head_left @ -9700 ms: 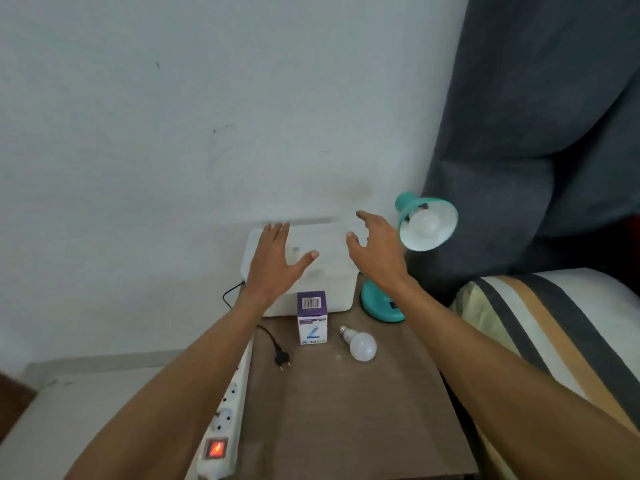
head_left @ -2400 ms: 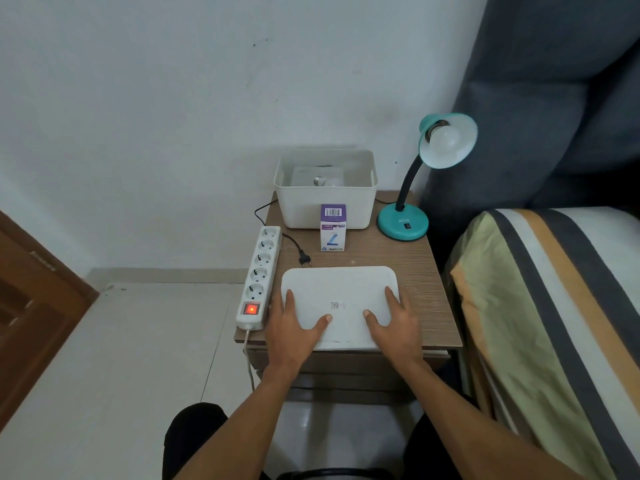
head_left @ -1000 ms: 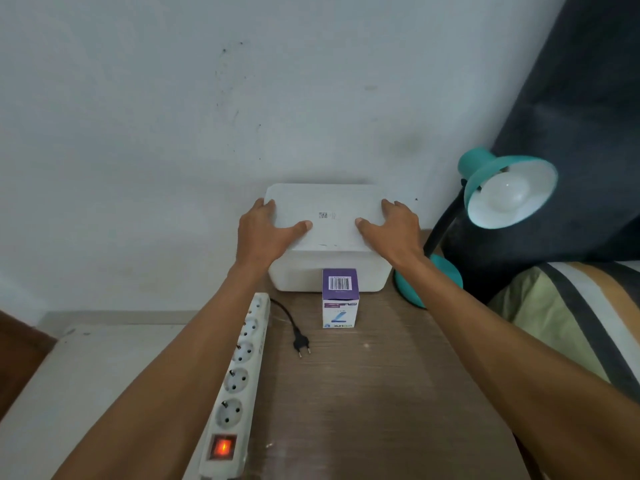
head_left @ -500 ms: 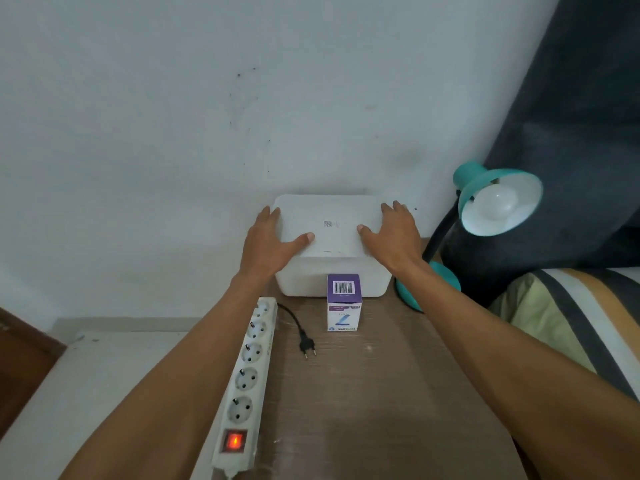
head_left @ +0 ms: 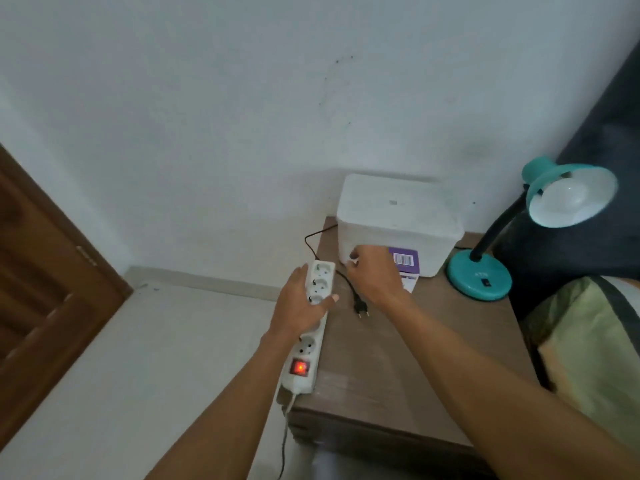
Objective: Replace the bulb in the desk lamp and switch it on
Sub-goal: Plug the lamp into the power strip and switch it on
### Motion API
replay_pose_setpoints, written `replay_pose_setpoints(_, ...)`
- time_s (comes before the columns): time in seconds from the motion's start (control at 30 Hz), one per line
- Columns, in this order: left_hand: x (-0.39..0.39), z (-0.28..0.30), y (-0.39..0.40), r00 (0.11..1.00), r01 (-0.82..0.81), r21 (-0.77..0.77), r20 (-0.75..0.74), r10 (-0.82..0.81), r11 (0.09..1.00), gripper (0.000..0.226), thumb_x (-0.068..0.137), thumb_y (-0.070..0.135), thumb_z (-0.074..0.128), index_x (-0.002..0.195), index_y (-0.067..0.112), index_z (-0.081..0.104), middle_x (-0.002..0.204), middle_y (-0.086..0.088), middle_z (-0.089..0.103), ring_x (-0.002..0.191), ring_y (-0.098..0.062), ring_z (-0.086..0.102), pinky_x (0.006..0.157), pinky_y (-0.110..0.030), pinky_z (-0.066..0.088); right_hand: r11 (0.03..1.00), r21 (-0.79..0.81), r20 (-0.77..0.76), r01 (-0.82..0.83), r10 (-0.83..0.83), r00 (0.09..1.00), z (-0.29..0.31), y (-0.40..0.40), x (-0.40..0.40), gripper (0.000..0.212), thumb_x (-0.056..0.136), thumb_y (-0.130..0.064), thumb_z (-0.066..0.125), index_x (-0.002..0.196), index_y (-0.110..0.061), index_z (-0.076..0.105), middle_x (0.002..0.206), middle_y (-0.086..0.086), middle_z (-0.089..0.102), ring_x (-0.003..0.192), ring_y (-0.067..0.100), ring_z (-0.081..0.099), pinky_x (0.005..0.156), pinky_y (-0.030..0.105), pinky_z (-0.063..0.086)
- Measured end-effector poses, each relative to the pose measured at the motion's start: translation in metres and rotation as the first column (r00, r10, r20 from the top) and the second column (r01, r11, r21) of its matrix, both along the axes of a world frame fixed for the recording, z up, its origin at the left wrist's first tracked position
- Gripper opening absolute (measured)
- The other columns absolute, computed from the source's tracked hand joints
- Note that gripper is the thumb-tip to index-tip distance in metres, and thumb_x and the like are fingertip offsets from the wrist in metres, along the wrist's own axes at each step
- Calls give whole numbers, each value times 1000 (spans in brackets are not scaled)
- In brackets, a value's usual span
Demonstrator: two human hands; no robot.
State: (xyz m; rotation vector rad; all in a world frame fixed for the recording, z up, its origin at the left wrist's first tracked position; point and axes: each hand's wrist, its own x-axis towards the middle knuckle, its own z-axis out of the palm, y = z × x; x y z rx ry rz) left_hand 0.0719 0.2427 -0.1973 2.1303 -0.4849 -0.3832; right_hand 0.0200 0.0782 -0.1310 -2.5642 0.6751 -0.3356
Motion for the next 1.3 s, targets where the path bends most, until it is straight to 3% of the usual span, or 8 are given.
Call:
replay_pose_setpoints(0.1,-14,-26,21,996,34,-43,-80,-37,998,84,68,59,85,139,34,47,125,11,65,110,-8,65,95,-42,58,999,-42,-209,23,-31,977,-26,14,-5,24,94,-22,57,103,-3,67,104,17,67,96,36,65,71,36,49)
replay_pose_setpoints(0.23,-26,-36,27,984,115,-114,-125,-129,987,98,69,46,91,148,39,34,129,16,61,115,-9,64,97,-31,53,995,-99,-316,31,-61,947,-48,21,-12,22,94,-17,56,108,-5,66,111,16,67,99,33,65,78,39,52)
replay_pose_setpoints(0.5,-24,-37,27,973,151,-140,-152,-171,979,96,72,34,91,135,56,21,125,16,59,111,-2,62,92,-25,52,984,-133,-310,118,-154,938,-58,24,-13,17,92,-12,56,104,-6,67,104,15,67,94,30,64,72,38,51)
replay_pose_setpoints(0.7,-25,-33,28,970,172,-164,-146,-196,971,94,78,29,88,139,47,20,112,29,52,100,7,58,75,-2,45,967,83,-124,239,-228,966,-45,19,-4,13,85,-10,62,92,-8,72,92,12,70,79,25,61,68,33,52)
replay_pose_setpoints(0.8,-24,-34,27,972,168,-168,-134,-191,971,93,76,34,89,138,51,22,116,18,59,103,-1,63,79,-11,49,932,298,69,204,-234,970,-28,26,3,15,84,-10,71,99,-11,73,89,2,71,76,11,60,63,19,47)
replay_pose_setpoints(0.87,-23,-34,27,973,157,-171,-142,-182,973,91,74,37,89,135,54,23,117,13,62,103,-5,65,84,-21,54,905,393,150,165,-240,959,-20,32,9,15,83,-13,75,98,-14,72,84,-4,71,77,7,65,69,22,54)
replay_pose_setpoints(1.13,-24,-31,28,972,173,-155,-131,-194,973,108,80,33,87,159,27,13,128,14,51,111,-5,54,78,-3,38,891,446,162,88,-177,971,-34,54,17,16,77,-9,81,78,-18,68,77,-3,70,75,11,68,62,19,49)
replay_pose_setpoints(1.3,-24,-33,26,975,172,-149,-118,-190,974,109,81,34,86,161,24,11,137,4,54,111,-5,52,88,-12,44,908,407,163,103,-183,970,-44,57,19,16,77,-11,81,74,-18,67,75,-5,70,72,10,67,62,24,53)
